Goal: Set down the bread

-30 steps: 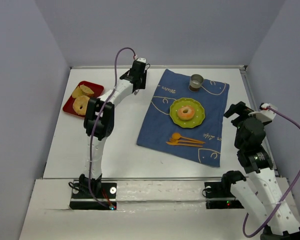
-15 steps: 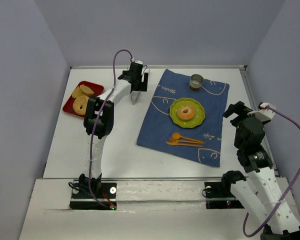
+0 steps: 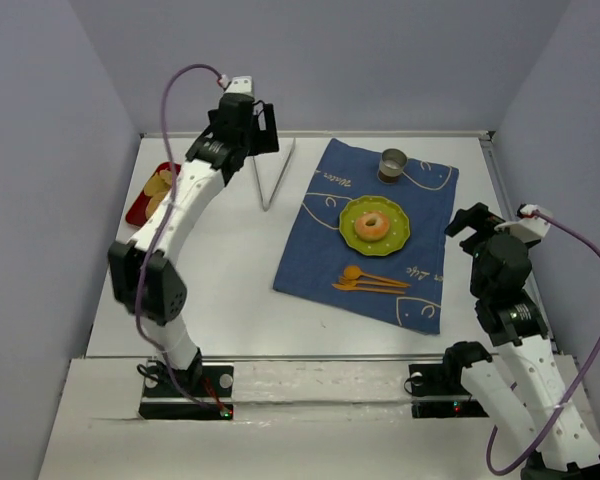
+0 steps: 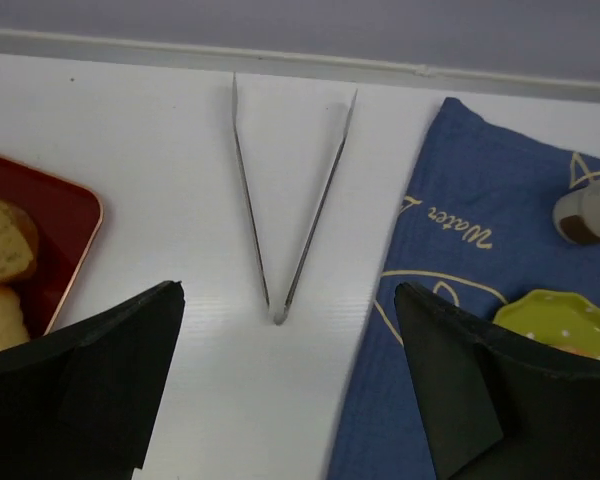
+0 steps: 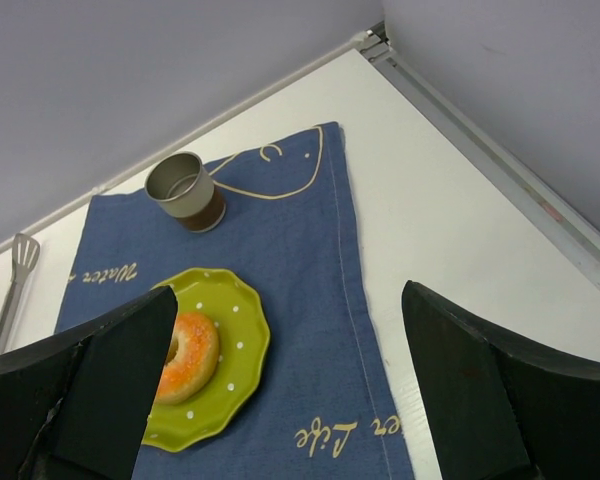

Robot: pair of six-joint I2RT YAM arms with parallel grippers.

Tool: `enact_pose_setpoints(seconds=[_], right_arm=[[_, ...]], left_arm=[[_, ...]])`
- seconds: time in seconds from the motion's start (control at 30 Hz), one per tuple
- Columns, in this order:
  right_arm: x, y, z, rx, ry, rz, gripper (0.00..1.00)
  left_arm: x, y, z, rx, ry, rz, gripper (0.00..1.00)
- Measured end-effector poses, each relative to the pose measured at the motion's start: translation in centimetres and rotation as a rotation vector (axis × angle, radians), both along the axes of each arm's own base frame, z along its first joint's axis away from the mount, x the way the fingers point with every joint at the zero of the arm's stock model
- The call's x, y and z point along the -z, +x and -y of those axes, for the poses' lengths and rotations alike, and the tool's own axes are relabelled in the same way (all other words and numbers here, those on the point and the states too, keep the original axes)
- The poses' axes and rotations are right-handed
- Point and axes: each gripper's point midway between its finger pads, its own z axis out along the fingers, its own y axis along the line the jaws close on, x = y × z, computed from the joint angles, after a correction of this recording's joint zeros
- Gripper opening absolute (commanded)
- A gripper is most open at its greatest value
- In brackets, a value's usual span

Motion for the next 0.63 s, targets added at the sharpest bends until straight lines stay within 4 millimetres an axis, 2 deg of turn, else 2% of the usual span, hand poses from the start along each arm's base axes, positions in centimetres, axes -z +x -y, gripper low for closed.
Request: enact_pose_setpoints(seconds=[0.03, 0.07, 0.1, 0.13, 0.17, 0.2, 0.3, 0.47, 0.63], right_arm=[[0.0, -0.1, 0.0, 0.0, 0.0, -0.002, 1.0], [-0.1, -0.1, 0.0, 0.0, 0.001, -0.004, 1.0], [-0.1, -0.1, 0.0, 0.001, 0.001, -0.005, 1.0], [-0.3, -0.3, 0.1, 0.001, 0.002, -0.003, 1.0], [-0.3, -0.3, 0.1, 0.004, 0.002, -0.001, 1.0], [-0.4, -0.4, 0.2, 0.007, 0.003, 0.001, 1.0], [-0.6, -0.7, 0.4, 0.02, 0.006, 0.01, 1.0], [-1.5, -1.8, 1.0, 0.044, 0.018, 0.052, 1.0], [-2.1, -2.3, 1.4, 0.06, 0.023, 0.08, 1.0]], left_arm=[[-1.6, -1.4, -0.5, -0.018, -0.037, 0.037, 0.99], [-3.1, -4.0, -1.4, -0.041, -0.078, 0.067, 0.99], [-3.6, -5.5, -2.1, -0.066, -0.107, 0.083, 0.99], [-4.0, -8.0, -3.0, -0.095, -0.15, 0.098, 0.99], [-3.9, -9.4, -3.4, -0.115, -0.196, 0.122, 0.99], [-3.4, -10.9, -3.9, -0.125, -0.218, 0.129, 0.99], [1.1, -14.4, -5.2, -0.177, -0.265, 0.08, 0.99], [8.4, -17.0, -6.5, -0.271, -0.254, -0.068, 0.99], [6.9, -17.4, -6.6, -0.27, -0.305, -0.005, 0.99]])
